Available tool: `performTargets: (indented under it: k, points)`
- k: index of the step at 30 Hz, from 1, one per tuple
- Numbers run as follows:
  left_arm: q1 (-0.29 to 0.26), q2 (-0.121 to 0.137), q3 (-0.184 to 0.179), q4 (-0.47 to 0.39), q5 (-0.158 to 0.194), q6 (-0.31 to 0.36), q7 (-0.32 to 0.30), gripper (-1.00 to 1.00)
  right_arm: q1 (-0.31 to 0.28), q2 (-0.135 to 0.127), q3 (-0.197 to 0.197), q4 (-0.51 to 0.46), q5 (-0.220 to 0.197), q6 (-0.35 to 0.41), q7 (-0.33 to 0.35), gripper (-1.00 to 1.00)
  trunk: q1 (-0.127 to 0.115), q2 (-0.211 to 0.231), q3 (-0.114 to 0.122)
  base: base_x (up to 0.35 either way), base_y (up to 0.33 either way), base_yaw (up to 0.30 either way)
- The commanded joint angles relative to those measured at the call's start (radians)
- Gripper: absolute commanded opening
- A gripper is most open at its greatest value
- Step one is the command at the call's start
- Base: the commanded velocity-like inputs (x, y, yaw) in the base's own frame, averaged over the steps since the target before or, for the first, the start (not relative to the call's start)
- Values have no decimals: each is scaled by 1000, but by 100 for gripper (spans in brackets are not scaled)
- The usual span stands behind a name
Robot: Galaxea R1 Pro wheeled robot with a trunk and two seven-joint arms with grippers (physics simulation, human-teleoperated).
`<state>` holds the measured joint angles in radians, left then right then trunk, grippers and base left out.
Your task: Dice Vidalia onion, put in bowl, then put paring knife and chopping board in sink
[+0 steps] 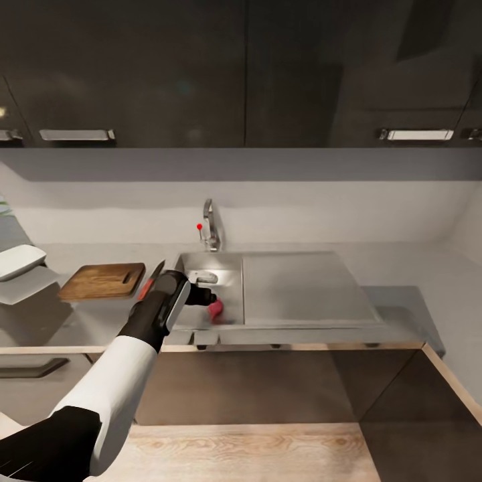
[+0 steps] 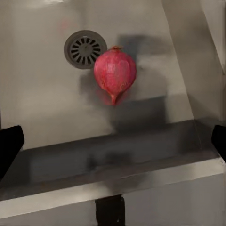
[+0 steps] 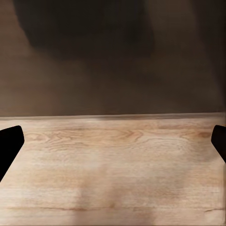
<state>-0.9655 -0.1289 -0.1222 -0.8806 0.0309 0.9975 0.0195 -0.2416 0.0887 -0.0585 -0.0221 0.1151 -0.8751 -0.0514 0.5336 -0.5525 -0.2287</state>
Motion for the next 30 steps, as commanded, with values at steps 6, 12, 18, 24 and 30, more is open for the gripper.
performTargets:
  k: [6,12,18,24,30]
  points:
    - [-1,-1,-1,-6,4,4,-1,100,-1,0,-6,1,11,-2,-5,100,1,-2,-10,105,-73,0]
    - [-1,-3,-1,-9,4,4,-35,100,-1,0,-6,1,11,-2,-5,100,1,-2,-18,15,-10,0]
    - [-1,2,0,0,2,4,-58,100,-1,0,-6,1,11,-2,-5,100,1,-2,-26,1,-1,0]
    - [-1,7,1,-7,1,4,-58,100,-1,0,-6,1,11,-2,-5,100,1,-2,-34,0,0,0]
    - [-1,10,4,-11,0,4,-58,100,-1,0,-6,1,11,-2,-5,100,1,-2,-41,3,0,0]
